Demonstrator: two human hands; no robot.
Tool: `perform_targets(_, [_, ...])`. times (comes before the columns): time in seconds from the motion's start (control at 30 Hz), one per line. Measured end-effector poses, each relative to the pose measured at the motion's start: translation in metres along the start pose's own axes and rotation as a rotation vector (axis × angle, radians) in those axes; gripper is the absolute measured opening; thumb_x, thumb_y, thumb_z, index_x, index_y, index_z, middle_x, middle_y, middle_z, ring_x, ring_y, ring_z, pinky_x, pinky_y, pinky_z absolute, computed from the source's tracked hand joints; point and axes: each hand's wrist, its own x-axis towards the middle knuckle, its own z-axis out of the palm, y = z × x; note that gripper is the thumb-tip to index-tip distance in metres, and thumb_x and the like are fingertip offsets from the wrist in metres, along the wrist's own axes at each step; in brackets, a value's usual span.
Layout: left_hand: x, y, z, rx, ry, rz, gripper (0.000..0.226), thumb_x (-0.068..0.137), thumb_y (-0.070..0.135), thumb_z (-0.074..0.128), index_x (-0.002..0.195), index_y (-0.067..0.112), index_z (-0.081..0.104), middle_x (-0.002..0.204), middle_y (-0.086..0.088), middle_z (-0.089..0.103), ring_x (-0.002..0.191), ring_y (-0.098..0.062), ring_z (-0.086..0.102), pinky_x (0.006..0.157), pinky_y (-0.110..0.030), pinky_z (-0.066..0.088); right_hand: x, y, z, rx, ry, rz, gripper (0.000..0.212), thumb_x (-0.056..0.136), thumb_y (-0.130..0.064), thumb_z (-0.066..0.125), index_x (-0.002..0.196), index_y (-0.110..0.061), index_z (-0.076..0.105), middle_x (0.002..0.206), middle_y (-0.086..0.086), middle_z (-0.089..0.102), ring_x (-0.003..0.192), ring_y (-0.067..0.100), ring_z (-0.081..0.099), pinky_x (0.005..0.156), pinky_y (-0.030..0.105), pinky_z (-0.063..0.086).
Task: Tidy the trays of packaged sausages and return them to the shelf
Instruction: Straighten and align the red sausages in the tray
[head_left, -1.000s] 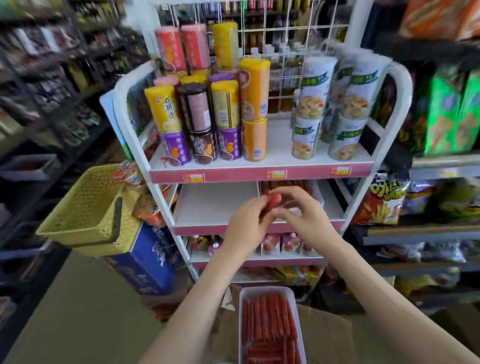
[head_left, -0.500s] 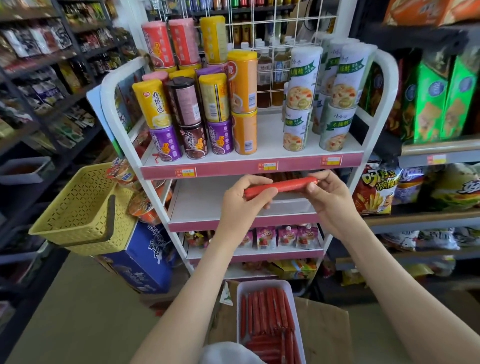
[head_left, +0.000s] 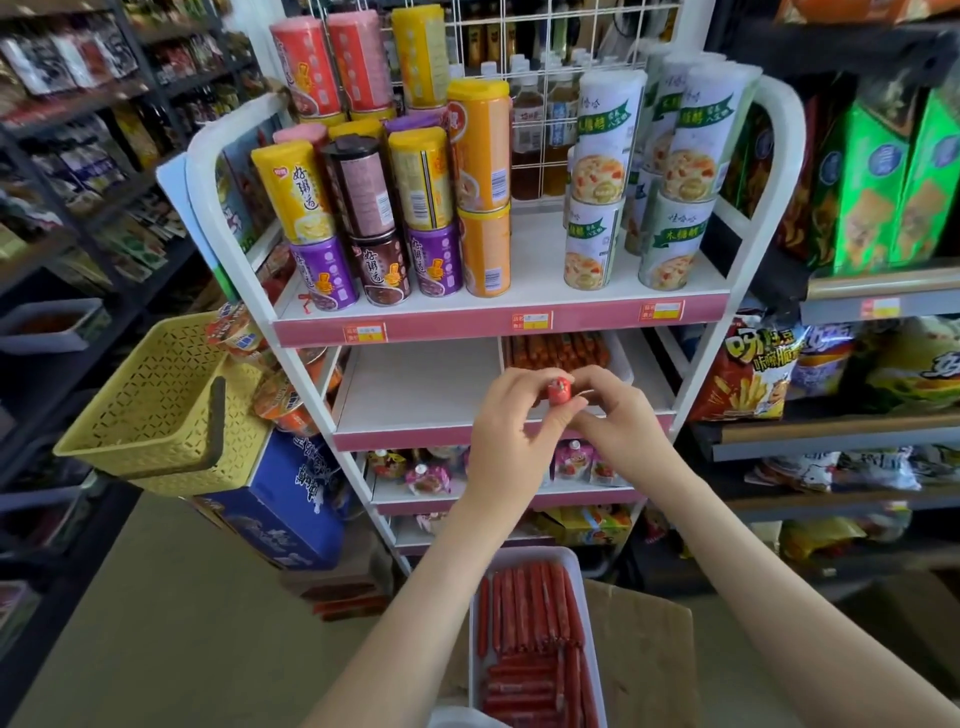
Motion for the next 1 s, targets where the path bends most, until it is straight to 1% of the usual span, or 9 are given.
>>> perform_targets(0.1, [-0.001,0.004,-0.006,-0.099,0.027,-0.006,0.025,0.088,0.028,0.059,0.113,0.02,0.061,0.103,0.009,0.06,0.098,0.0,0.056,0.088,-0.01,0.042,-0.002,0.004,0.002,0.017,-0.054,0.032,0.032,0.086,0.002,0.06,0.096,-0.028,0.063,0.094,0.0,0.067,0.086,0.011,0.063,0.08,0.024,0.052])
perform_targets(0.27, [0.001,0.006,-0.018,-0.171,-0.027,-0.031,0.013,0.089,0.024,0.057,0.099,0.023,0.065,0.098,0.02,0.061,0.096,0.002,0.06,0.085,-0.014,0.046,-0.005,0.011,0.008,0.039,-0.126,0.096,0.04,0.088,0.004,0.056,0.093,-0.035,0.064,0.085,-0.003,0.07,0.086,0.014,0.067,0.084,0.035,0.054])
perform_targets(0.37, [0.0,0.005,-0.017,-0.132,0.024,-0.054,0.012,0.087,0.027,0.059,0.096,0.023,0.066,0.094,0.023,0.06,0.092,0.005,0.059,0.081,-0.012,0.046,-0.008,0.006,0.012,0.151,-0.153,0.073,0.033,0.087,0.005,0.06,0.096,-0.027,0.065,0.08,-0.008,0.071,0.08,0.009,0.067,0.075,0.022,0.053])
perform_targets(0.47, [-0.001,0.002,-0.017,-0.153,0.057,-0.182,0.01,0.089,0.027,0.061,0.097,0.03,0.065,0.096,0.022,0.063,0.094,0.003,0.06,0.082,-0.017,0.049,-0.01,0.0,0.02,0.252,-0.159,0.114,0.023,0.086,0.002,0.063,0.1,-0.015,0.065,0.083,0.0,0.072,0.078,0.012,0.068,0.071,0.017,0.05])
perform_targets(0.57, [0.0,-0.005,-0.02,-0.318,-0.084,-0.422,0.022,0.093,0.023,0.058,0.113,0.032,0.062,0.111,0.016,0.065,0.105,0.0,0.06,0.09,-0.02,0.049,-0.009,-0.002,0.028,0.694,-0.219,0.349,0.023,0.089,-0.01,0.058,0.11,-0.002,0.063,0.094,0.009,0.071,0.086,0.02,0.068,0.077,0.028,0.054])
perform_targets(0.63, [-0.005,-0.016,-0.024,-0.422,-0.167,-0.49,0.028,0.096,0.032,0.053,0.122,0.024,0.061,0.118,0.009,0.065,0.112,-0.006,0.059,0.095,-0.025,0.048,-0.005,0.0,0.03,1.144,-0.126,0.613,0.027,0.087,-0.015,0.056,0.108,0.001,0.062,0.093,0.014,0.07,0.084,0.021,0.07,0.074,0.031,0.057])
perform_targets(0.73, [-0.021,-0.028,-0.025,-0.426,-0.242,-0.437,0.049,0.087,0.059,0.051,0.121,0.027,0.063,0.121,0.007,0.065,0.112,-0.013,0.06,0.095,-0.036,0.05,0.0,0.008,0.029,1.519,0.099,0.866,0.014,0.089,-0.01,0.054,0.098,-0.001,0.059,0.08,0.013,0.07,0.069,0.019,0.071,0.061,0.028,0.059])
perform_targets(0.87, [-0.032,-0.036,-0.018,-0.236,-0.129,-0.292,0.033,0.083,0.036,0.065,0.115,0.04,0.06,0.118,0.014,0.065,0.111,-0.005,0.06,0.095,-0.034,0.051,-0.001,0.019,0.038,1.46,0.086,0.93,0.022,0.08,-0.011,0.057,0.098,0.0,0.06,0.08,0.014,0.07,0.067,0.019,0.071,0.064,0.027,0.059])
perform_targets(1.0, [-0.041,-0.049,-0.01,-0.089,-0.014,-0.149,0.031,0.088,0.026,0.063,0.117,0.016,0.064,0.113,0.005,0.067,0.107,-0.006,0.062,0.092,-0.029,0.052,0.0,0.035,0.048,1.494,0.119,1.024,0.013,0.087,-0.009,0.054,0.091,0.002,0.06,0.073,0.015,0.07,0.062,0.02,0.071,0.056,0.027,0.059])
